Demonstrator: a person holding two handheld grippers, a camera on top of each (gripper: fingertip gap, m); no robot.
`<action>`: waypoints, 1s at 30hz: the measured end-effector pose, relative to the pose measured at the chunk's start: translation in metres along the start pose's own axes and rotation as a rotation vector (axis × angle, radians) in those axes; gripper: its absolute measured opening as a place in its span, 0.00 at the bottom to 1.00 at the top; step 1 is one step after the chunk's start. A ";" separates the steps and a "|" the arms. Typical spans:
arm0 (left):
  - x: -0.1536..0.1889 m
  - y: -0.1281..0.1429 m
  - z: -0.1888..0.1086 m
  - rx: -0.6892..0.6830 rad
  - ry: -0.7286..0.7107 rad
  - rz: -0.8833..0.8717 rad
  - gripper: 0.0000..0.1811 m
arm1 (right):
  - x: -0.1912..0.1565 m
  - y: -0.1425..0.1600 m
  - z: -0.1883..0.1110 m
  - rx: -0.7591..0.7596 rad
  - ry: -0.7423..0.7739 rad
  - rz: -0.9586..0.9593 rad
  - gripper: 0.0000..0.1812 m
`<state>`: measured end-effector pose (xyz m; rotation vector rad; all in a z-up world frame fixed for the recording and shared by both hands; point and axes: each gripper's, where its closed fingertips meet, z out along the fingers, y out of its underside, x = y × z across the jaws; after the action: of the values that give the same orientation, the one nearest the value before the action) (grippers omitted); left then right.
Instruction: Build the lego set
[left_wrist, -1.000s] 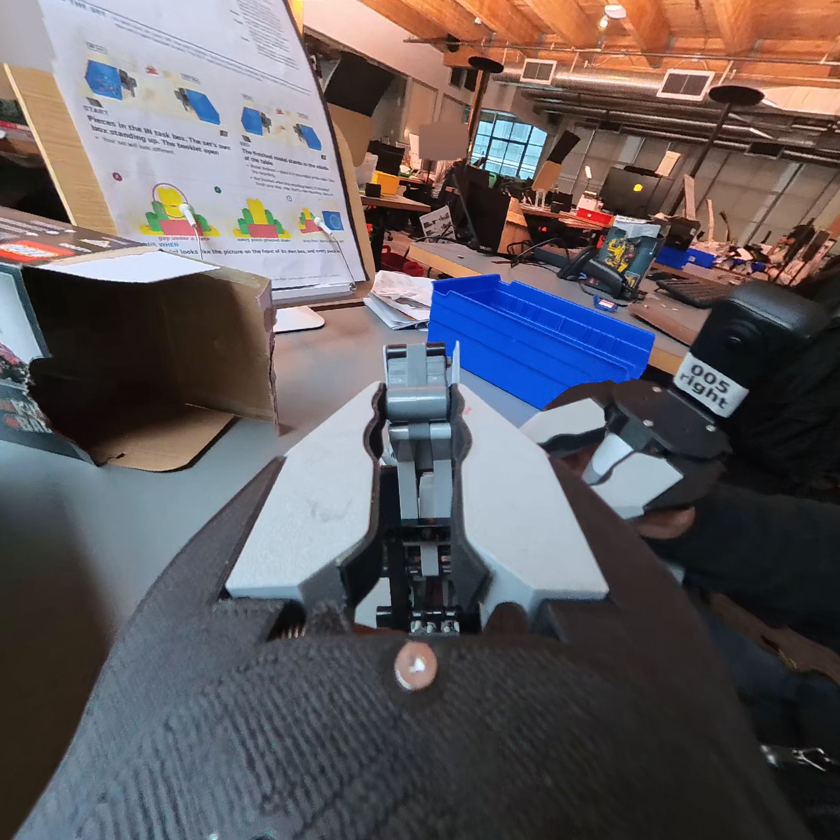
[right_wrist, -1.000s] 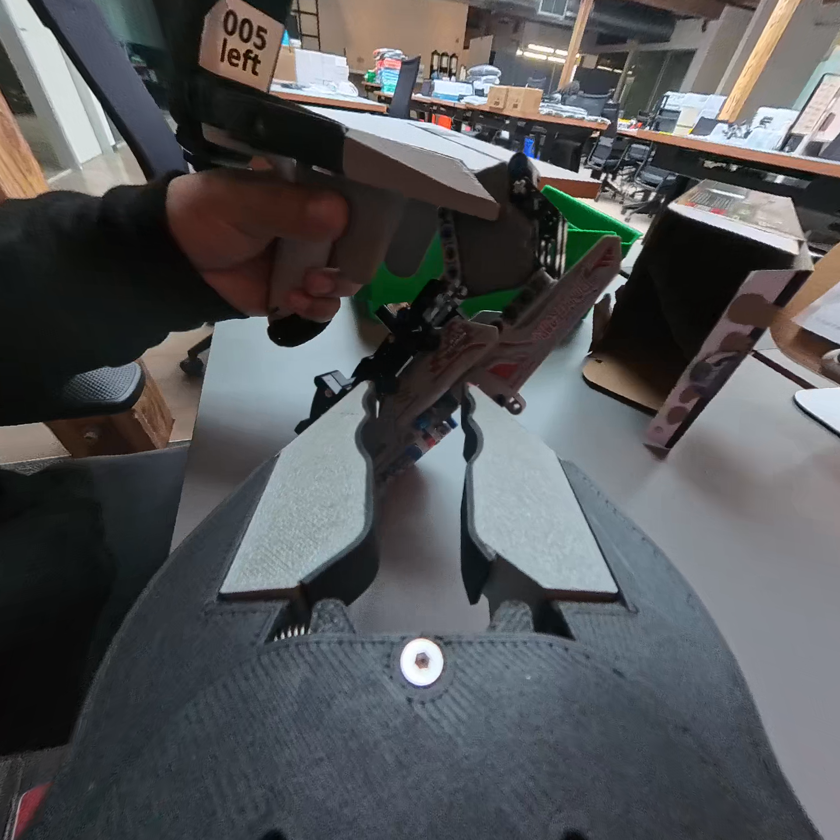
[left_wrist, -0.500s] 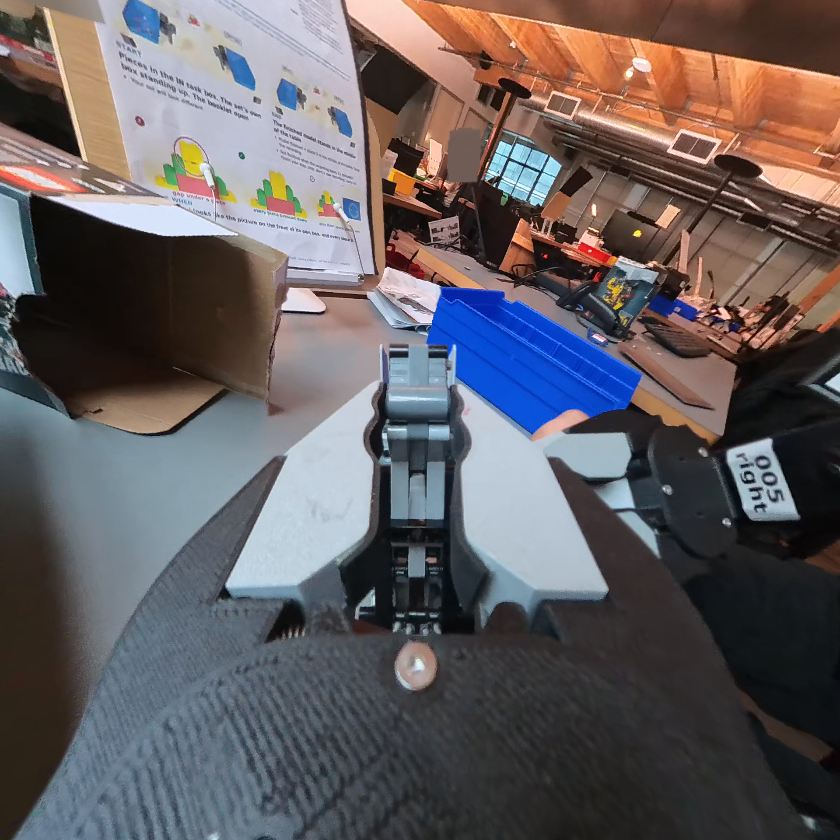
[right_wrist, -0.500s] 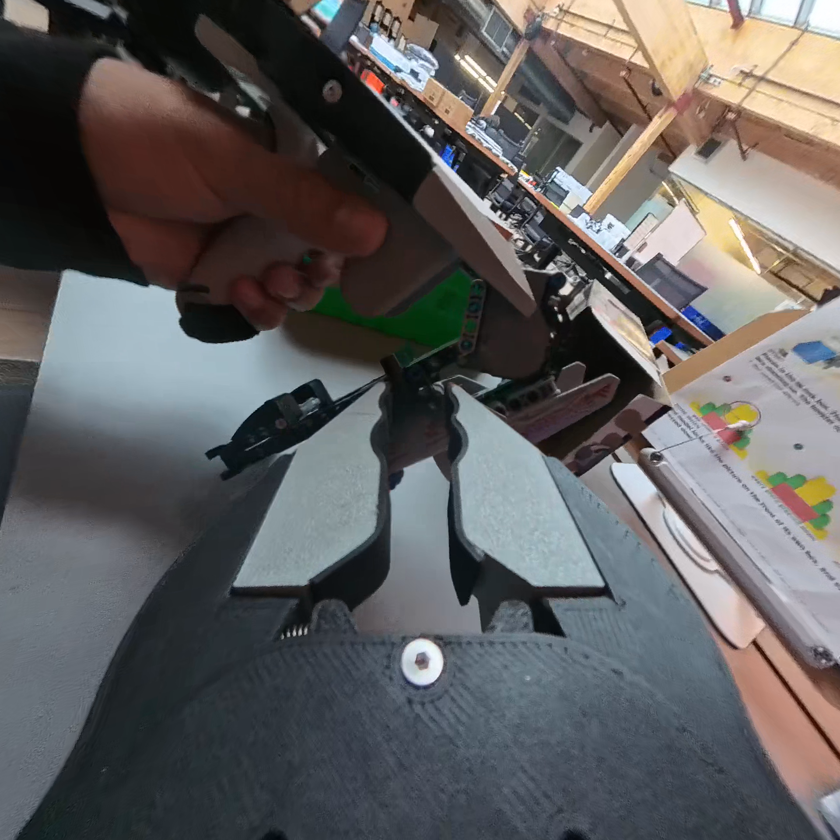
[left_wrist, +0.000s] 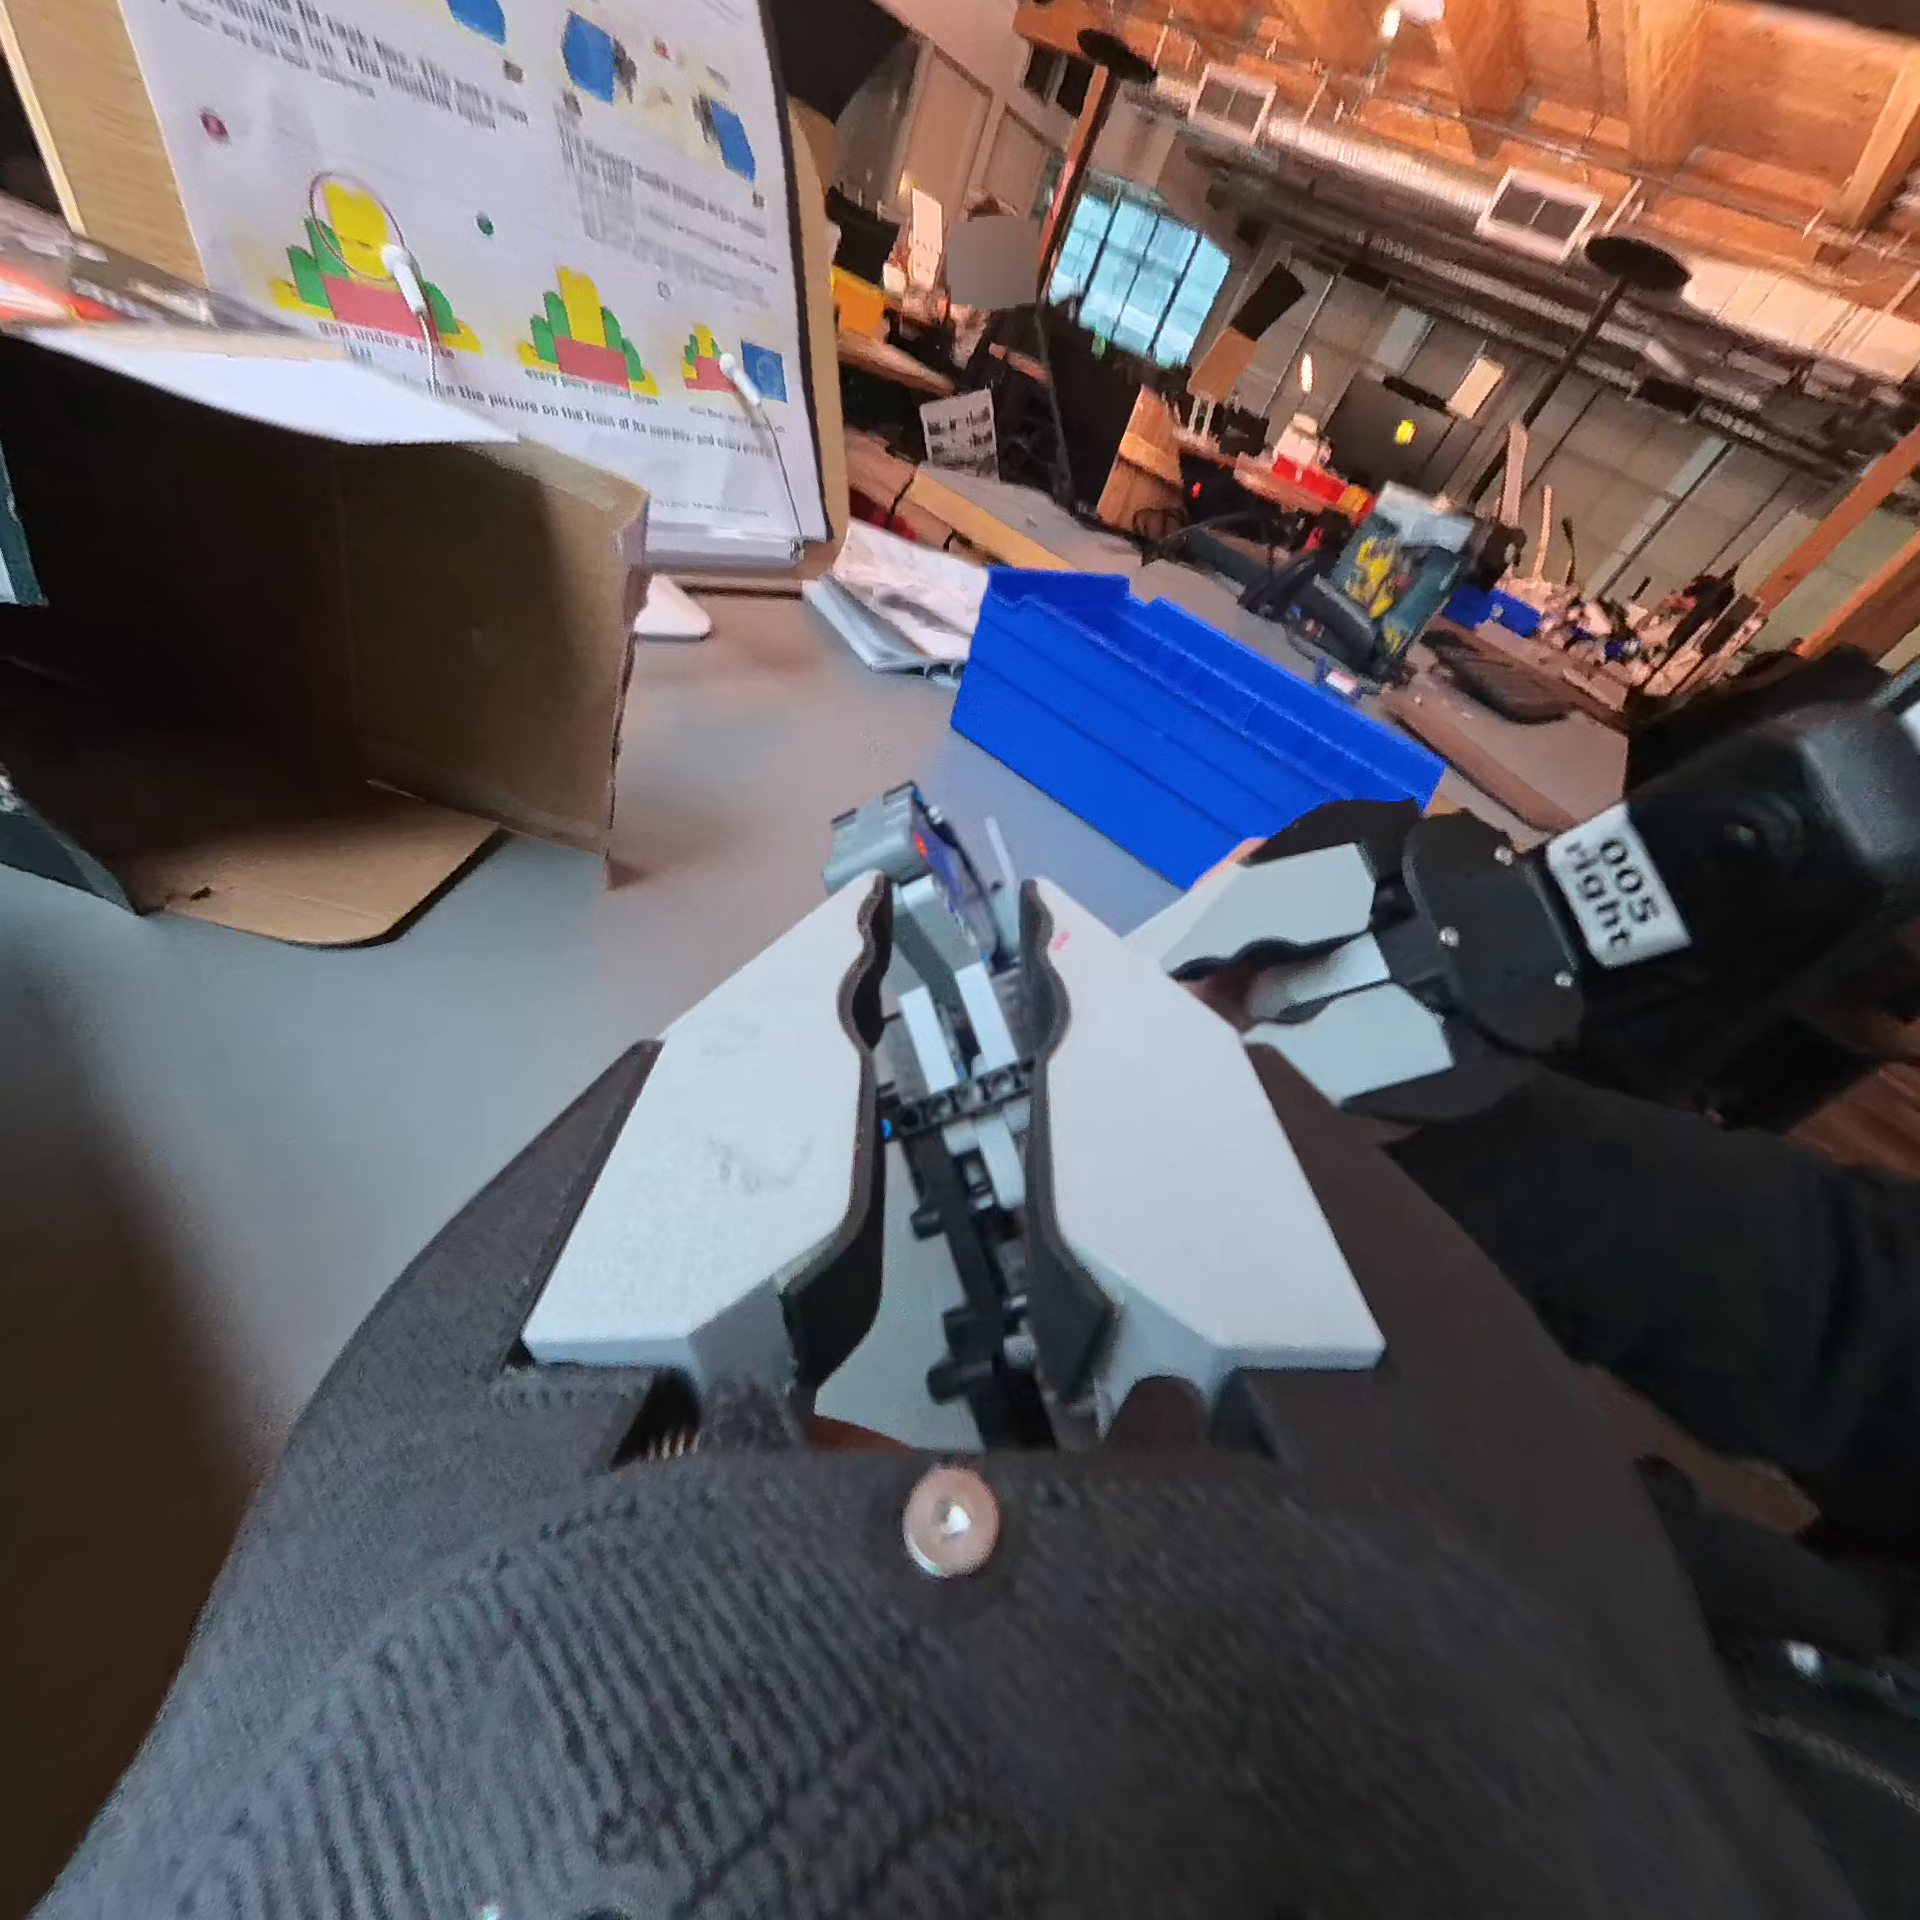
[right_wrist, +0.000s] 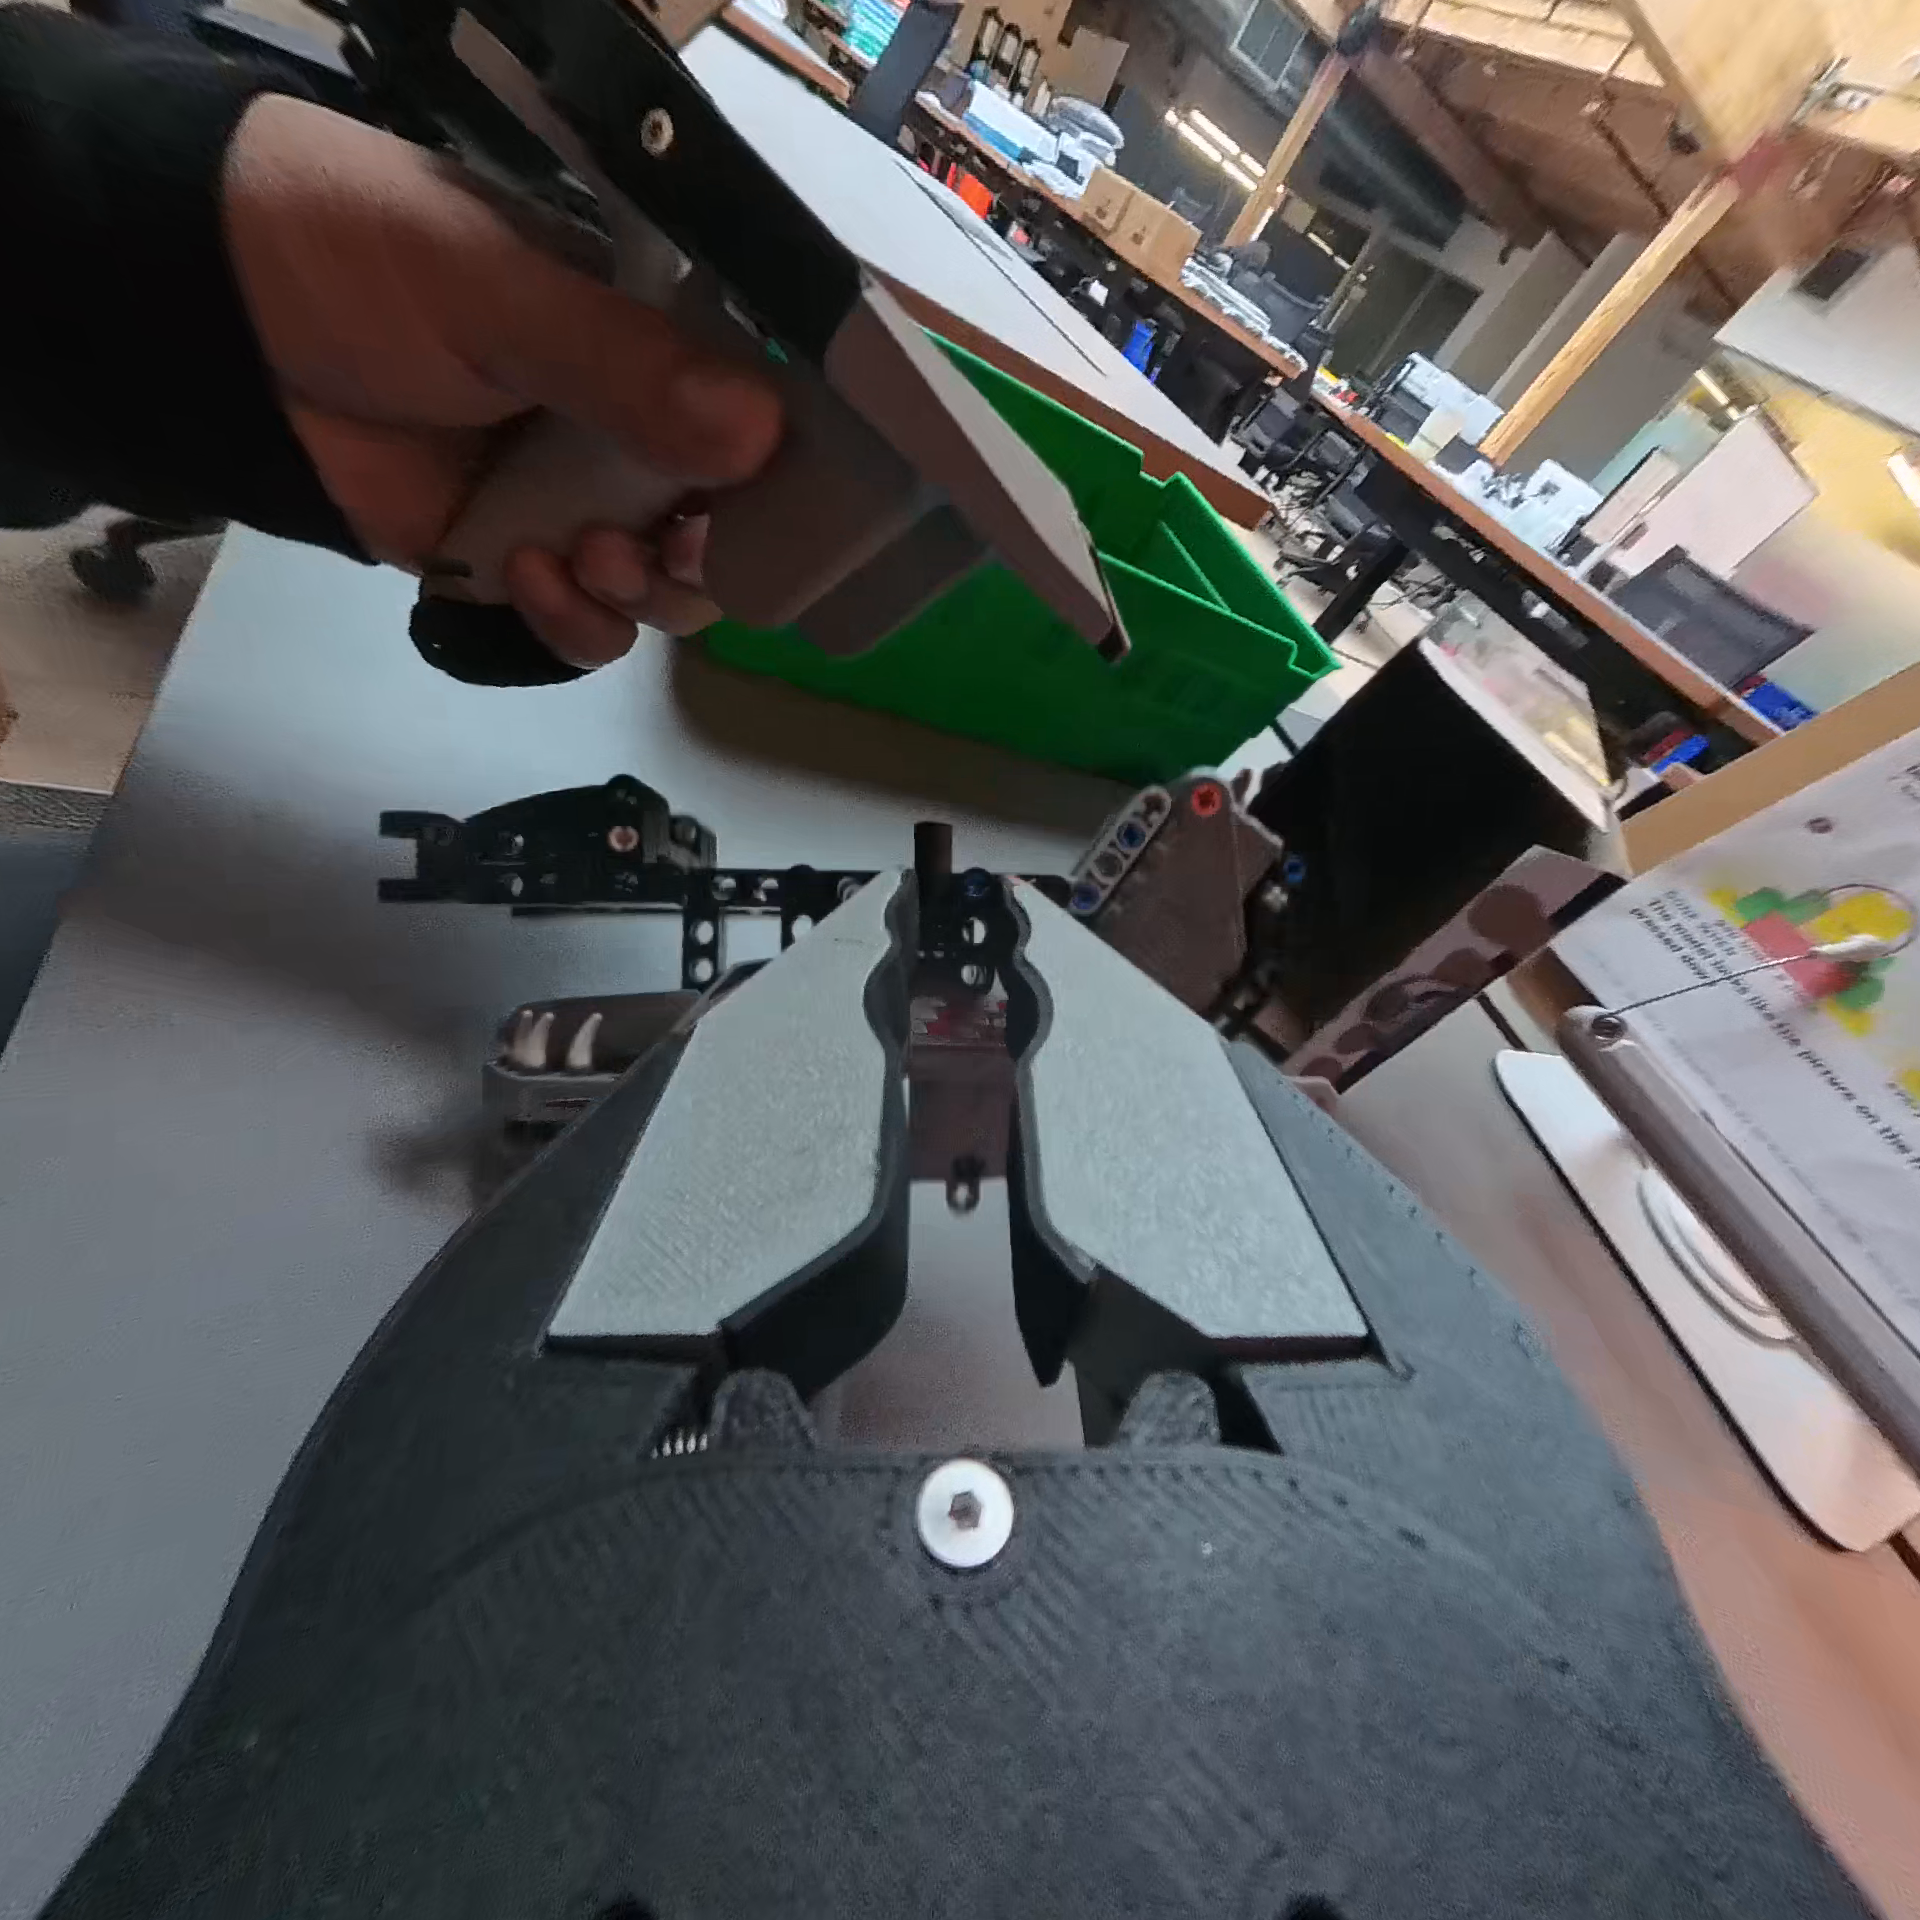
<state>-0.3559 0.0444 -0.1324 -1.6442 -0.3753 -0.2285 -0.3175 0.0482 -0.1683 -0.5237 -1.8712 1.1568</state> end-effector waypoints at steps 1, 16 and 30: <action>-0.004 0.007 0.000 -0.039 0.002 0.001 0.12 | -0.001 0.002 0.002 -0.007 -0.001 -0.001 0.05; 0.008 0.068 -0.041 -0.467 0.214 0.039 0.11 | 0.022 0.017 -0.009 -0.021 0.055 0.178 0.00; 0.032 0.107 -0.046 -0.668 0.347 0.100 0.00 | 0.030 0.029 -0.020 -0.027 0.022 0.317 0.00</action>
<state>-0.2834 -0.0060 -0.2144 -2.2192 0.0660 -0.6015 -0.3198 0.0933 -0.1763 -0.8681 -1.8297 1.3236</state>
